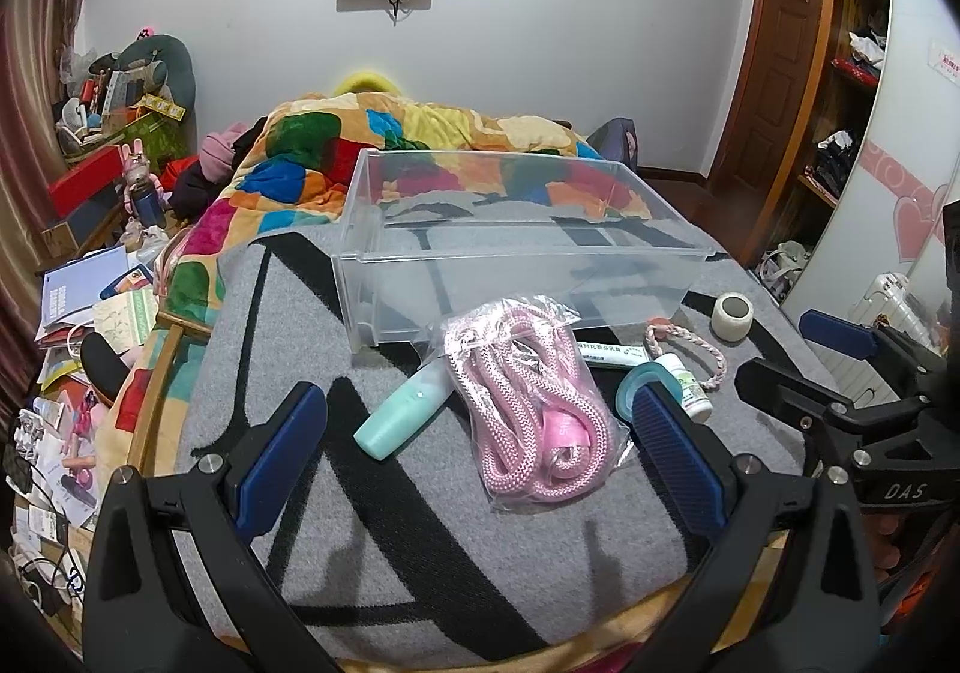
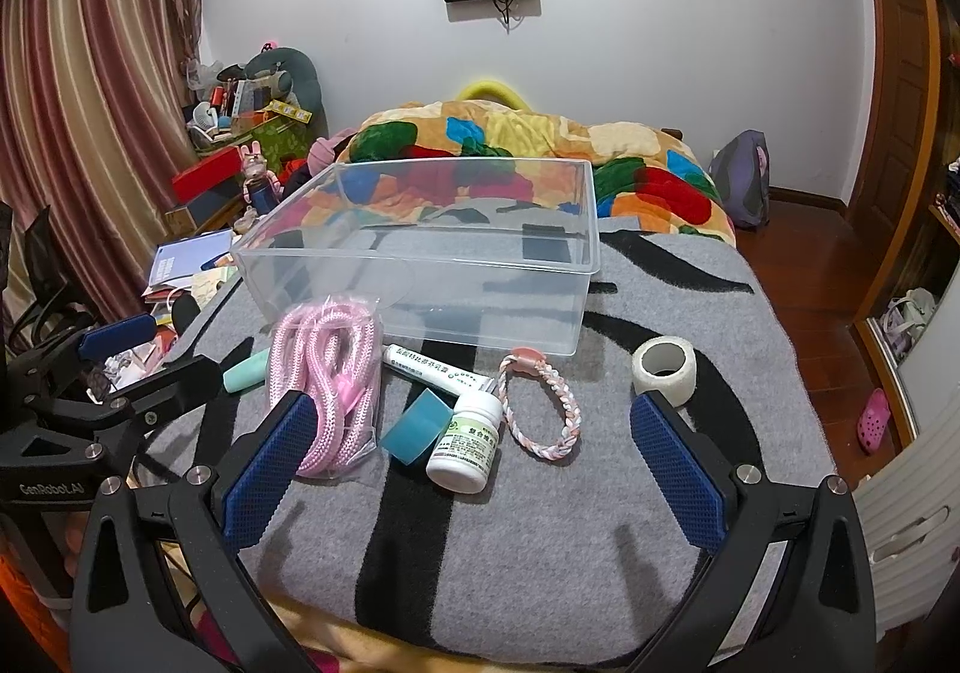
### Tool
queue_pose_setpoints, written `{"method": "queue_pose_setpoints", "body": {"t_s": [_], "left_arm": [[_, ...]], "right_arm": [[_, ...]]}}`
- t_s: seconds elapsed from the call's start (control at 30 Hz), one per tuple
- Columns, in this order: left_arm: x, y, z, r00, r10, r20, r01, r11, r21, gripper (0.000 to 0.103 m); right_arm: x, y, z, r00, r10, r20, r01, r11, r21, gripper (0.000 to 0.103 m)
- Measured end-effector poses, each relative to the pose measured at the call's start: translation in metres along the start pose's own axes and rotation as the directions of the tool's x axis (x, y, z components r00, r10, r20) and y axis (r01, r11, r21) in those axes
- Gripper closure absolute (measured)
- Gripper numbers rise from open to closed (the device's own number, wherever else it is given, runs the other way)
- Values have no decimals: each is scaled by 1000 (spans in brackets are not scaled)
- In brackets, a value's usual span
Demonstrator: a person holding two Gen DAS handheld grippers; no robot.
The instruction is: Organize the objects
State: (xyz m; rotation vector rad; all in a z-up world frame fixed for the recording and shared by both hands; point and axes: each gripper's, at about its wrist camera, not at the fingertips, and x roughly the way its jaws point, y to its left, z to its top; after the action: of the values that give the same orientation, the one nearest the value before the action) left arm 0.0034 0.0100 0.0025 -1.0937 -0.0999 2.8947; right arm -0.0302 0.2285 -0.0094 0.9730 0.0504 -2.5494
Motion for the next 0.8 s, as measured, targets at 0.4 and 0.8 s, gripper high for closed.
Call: {"method": "queue_pose_setpoints", "body": {"t_s": [0.4, 0.8], "left_arm": [[-2, 0, 1, 1000, -4, 2, 4, 1000, -1, 0], [-3, 0, 3, 1000, -8, 5, 8, 1000, -3, 0]], "right_arm": [[0, 0, -1, 1000, 2, -1, -2, 1000, 1, 0], [0, 1, -3, 1000, 5, -1, -5, 1000, -1, 0]]}}
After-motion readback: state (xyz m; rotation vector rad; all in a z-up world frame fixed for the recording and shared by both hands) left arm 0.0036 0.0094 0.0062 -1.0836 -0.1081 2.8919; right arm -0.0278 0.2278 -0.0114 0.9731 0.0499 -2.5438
